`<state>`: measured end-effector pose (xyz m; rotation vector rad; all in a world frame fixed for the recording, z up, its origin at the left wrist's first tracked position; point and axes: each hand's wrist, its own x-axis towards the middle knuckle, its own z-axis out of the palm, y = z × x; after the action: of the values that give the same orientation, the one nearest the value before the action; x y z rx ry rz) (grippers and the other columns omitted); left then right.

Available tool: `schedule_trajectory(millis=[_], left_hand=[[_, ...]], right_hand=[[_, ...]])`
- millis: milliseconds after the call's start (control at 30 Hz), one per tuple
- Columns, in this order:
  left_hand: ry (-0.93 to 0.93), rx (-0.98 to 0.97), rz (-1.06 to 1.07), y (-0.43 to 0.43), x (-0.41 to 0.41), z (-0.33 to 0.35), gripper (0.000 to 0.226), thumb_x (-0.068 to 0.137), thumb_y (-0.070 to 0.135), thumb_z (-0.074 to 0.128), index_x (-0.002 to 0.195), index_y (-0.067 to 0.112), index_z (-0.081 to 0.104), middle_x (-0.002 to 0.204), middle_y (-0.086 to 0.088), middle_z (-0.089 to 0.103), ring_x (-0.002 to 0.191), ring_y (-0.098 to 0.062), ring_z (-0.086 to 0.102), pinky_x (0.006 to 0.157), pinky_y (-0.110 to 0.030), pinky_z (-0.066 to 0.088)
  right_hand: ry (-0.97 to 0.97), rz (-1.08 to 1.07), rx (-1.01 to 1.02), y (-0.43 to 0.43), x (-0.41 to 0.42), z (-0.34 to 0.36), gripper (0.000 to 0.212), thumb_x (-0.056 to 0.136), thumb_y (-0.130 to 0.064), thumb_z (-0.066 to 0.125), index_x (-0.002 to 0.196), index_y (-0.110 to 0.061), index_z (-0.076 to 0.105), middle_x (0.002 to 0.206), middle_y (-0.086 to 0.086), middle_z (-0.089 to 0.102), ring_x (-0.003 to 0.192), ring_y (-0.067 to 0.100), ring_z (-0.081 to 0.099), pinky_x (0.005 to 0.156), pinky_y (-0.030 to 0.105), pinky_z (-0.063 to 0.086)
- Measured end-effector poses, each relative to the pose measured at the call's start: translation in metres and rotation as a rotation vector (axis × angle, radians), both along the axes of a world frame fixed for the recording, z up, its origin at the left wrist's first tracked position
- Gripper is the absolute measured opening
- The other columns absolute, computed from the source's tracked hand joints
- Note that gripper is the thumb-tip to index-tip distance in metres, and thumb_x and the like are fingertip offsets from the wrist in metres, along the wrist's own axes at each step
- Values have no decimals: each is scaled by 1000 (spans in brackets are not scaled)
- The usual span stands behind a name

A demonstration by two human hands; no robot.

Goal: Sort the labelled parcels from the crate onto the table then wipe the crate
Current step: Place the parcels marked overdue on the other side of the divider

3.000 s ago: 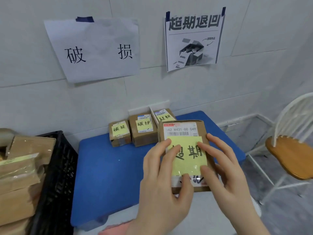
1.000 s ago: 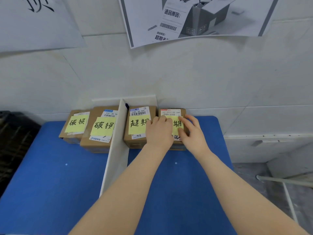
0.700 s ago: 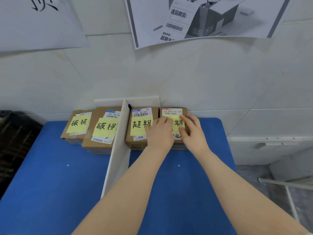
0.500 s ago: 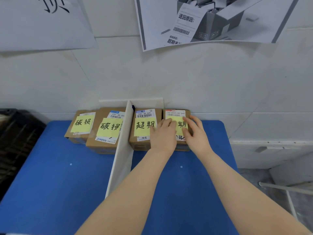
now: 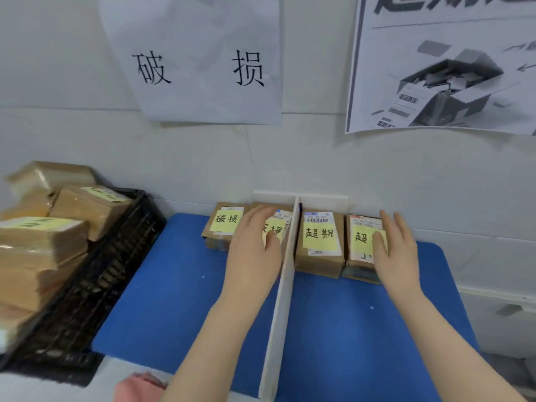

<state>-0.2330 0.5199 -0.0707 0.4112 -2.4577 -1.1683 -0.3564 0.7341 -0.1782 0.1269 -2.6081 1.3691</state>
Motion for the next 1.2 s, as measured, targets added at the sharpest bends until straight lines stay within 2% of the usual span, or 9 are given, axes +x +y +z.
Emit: schedule_trajectory(millis=[67, 133, 300, 500, 567, 767, 900, 1033, 1200], left_hand=[[-10, -17, 37, -23, 31, 2, 42, 97, 11, 44, 135, 30, 49, 135, 21, 43, 118, -4, 45, 96, -18, 39], [5, -71, 79, -57, 61, -3, 43, 98, 15, 45, 139, 31, 44, 140, 20, 39, 130, 0, 35, 98, -13, 30], [-102, -154, 156, -147, 128, -30, 47, 99, 20, 47, 145, 25, 38, 152, 8, 32, 141, -7, 25, 112, -24, 27], [-203, -293, 73, -251, 205, -46, 51, 98, 19, 46, 147, 22, 34, 152, 5, 29, 142, -11, 22, 110, -23, 28], [-240, -309, 54, -280, 219, -49, 52, 99, 20, 44, 149, 23, 31, 154, 5, 27, 143, -11, 21, 110, -24, 30], [-227, -243, 19, -325, 244, -52, 50, 99, 18, 44, 147, 25, 34, 152, 8, 28, 141, -8, 20, 110, -23, 31], [-215, -202, 24, -336, 244, -54, 49, 99, 18, 43, 147, 25, 35, 152, 9, 27, 142, -6, 19, 108, -20, 29], [-210, -180, 58, -339, 248, -58, 48, 99, 19, 43, 146, 28, 35, 152, 13, 25, 141, -4, 20, 105, -18, 30], [-129, -146, 126, -352, 246, -58, 47, 98, 15, 45, 142, 29, 39, 149, 14, 26, 138, -5, 26, 105, -21, 35]], right_hand=[[87, 37, -60, -27, 28, 26, 45, 100, -19, 46, 143, -31, 43, 154, -6, 30, 141, 13, 26, 115, 39, 28], [164, 138, -121, -70, 66, 52, 44, 98, -17, 50, 139, -30, 48, 149, -12, 35, 138, 6, 31, 112, 37, 34], [219, 389, -93, -185, 159, 75, 43, 93, -15, 57, 132, -33, 52, 140, -19, 39, 130, -8, 33, 94, 11, 36], [-45, 504, 200, -313, 238, 23, 42, 95, -26, 55, 135, -35, 45, 150, -14, 31, 137, 10, 30, 95, 18, 25], [-127, 547, 227, -345, 255, 14, 43, 96, -26, 54, 136, -34, 44, 150, -13, 30, 137, 11, 31, 96, 19, 28], [-190, 547, 201, -387, 280, 17, 42, 96, -22, 54, 136, -33, 46, 147, -13, 34, 137, 8, 32, 104, 22, 33], [-178, 541, 194, -394, 275, 25, 40, 97, -20, 53, 135, -31, 47, 142, -16, 37, 135, 4, 34, 100, 17, 30], [-188, 529, 133, -403, 264, 33, 36, 97, -19, 53, 130, -33, 51, 133, -18, 43, 117, -1, 44, 87, 14, 32], [-202, 532, 32, -433, 248, 41, 30, 97, -21, 51, 124, -36, 54, 126, -21, 45, 113, -4, 48, 92, 27, 45]])
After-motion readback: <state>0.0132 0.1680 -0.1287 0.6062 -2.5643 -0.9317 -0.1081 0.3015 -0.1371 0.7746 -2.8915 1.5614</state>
